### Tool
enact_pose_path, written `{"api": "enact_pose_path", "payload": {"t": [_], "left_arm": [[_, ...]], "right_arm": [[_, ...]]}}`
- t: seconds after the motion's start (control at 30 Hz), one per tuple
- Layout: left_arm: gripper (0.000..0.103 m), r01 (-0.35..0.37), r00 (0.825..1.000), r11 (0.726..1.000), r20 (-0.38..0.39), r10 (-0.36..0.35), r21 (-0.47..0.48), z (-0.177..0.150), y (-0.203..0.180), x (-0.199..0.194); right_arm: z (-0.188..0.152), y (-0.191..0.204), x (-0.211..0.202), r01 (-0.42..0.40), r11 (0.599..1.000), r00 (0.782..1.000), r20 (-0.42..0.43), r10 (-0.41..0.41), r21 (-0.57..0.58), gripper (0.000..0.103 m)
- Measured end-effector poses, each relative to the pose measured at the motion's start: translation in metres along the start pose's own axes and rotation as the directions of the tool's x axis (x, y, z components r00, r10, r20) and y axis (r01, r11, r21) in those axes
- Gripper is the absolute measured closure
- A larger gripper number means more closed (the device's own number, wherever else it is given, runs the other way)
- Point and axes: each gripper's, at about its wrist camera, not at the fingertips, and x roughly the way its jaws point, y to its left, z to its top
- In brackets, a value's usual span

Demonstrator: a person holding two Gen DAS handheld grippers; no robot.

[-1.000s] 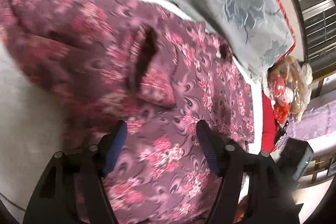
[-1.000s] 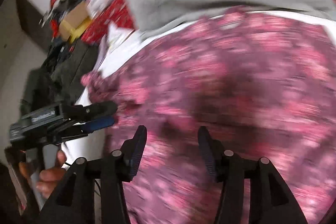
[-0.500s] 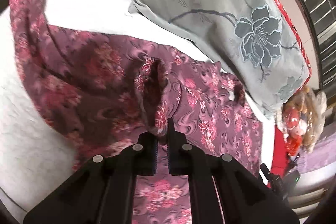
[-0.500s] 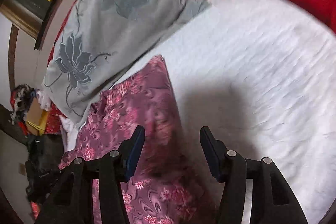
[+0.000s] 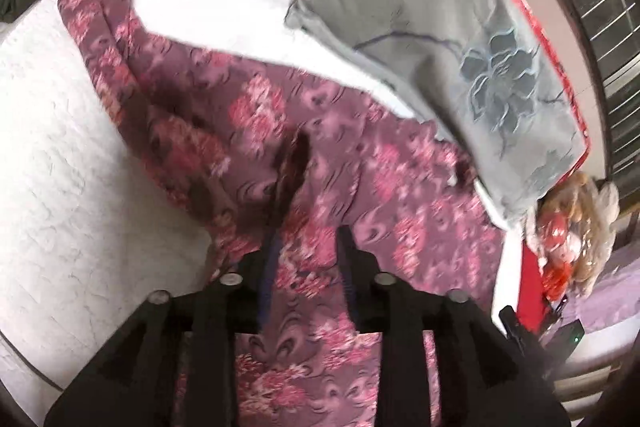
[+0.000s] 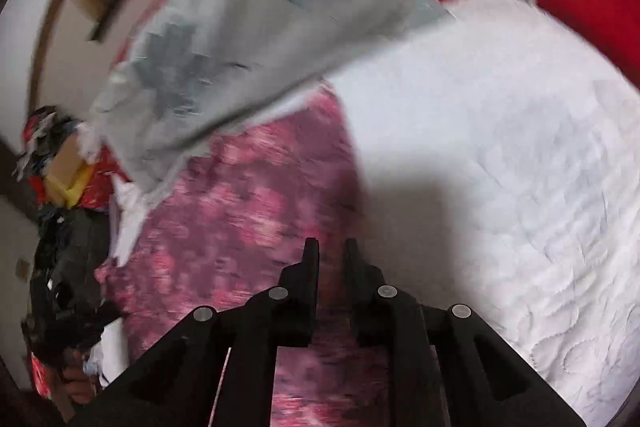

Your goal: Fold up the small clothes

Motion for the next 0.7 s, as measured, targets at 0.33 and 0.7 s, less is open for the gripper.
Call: {"api": "enact_pose_path", "payload": {"t": [0.33, 0.7], "left_arm": [[0.068, -0.019, 0.997, 1.000, -0.080, 0.017, -0.016, 0.008, 0.023, 0.035], [0.045, -0.099, 0.994, 0.969, 0.010, 0.104, -0.228, 0.100, 0.152, -0.031]], "right_arm": [[-0.029, 0.129, 0.057, -0.101, 0.968, 0.989, -0.130, 0.073, -0.228, 0.072], [-0.063, 0.230, 0.142, -0.125, 0.915, 0.985, -0.161, 0.066, -0.384, 0.058]]}}
